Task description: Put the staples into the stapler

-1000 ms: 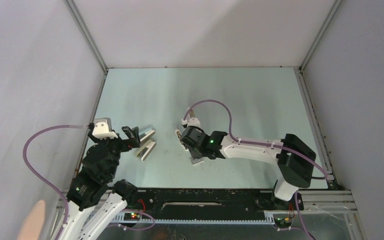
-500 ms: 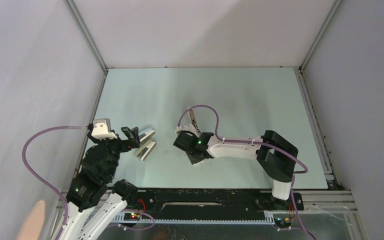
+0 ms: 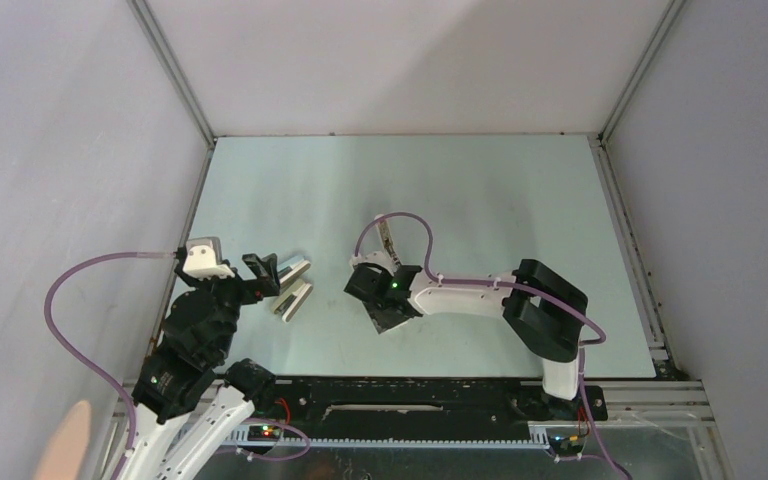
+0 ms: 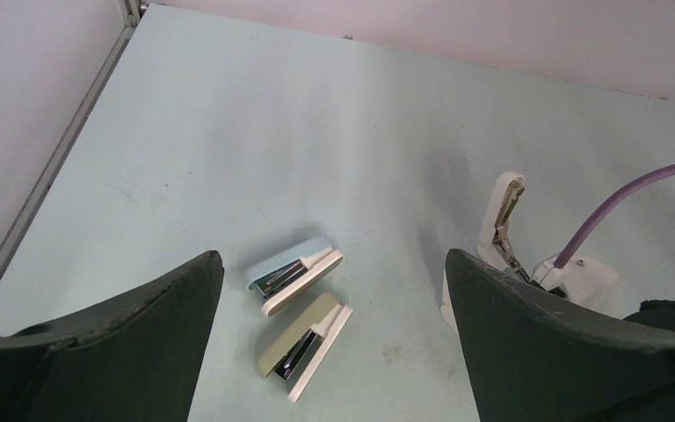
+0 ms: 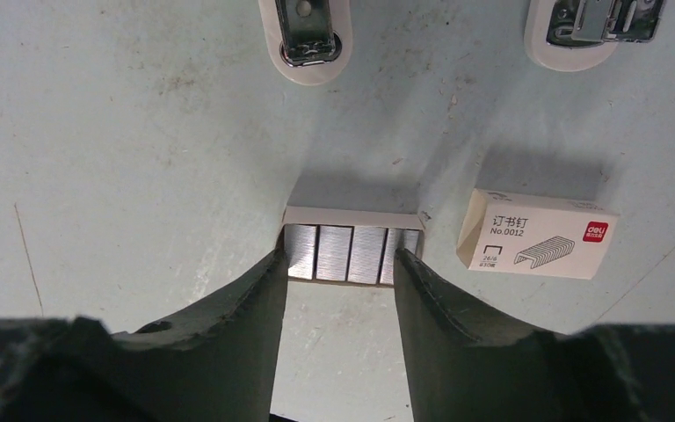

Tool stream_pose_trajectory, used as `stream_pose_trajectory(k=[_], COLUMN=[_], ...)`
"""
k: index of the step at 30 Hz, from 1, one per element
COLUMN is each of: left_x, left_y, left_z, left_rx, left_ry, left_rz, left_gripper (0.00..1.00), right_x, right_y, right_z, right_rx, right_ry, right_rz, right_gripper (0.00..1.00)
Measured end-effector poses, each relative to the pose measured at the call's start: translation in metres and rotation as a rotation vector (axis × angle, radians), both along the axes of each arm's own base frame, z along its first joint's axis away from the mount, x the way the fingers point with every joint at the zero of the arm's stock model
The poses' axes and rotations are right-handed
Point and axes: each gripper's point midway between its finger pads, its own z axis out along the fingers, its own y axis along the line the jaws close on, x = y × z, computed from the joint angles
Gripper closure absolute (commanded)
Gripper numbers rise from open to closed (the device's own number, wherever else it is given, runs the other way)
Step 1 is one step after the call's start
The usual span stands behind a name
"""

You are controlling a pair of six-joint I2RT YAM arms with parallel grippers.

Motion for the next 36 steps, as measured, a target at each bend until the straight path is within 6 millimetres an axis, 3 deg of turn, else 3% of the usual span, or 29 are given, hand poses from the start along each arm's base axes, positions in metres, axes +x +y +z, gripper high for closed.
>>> stream_pose_trajectory(k=[20,36], left_x=[0.001,0.0029], left_y=[-0.0001,-0.0011], left_z=[-0.0009,-0.0032], left_rx=[0.001,0.006], left_ry=[0.005,0.017], left_rz=[0.001,0.0], left_gripper=[0.0,0.0], right_x=[0.0024,0.0012], right_y=[-0.0032,-0.0004], right_z=[-0.0043,-0.0004], right_rx=[-0.001,-0.001], right_ry=[0.031,-0.002], right_rz=[-0.014,0.02], right_gripper=[0.36,0.56])
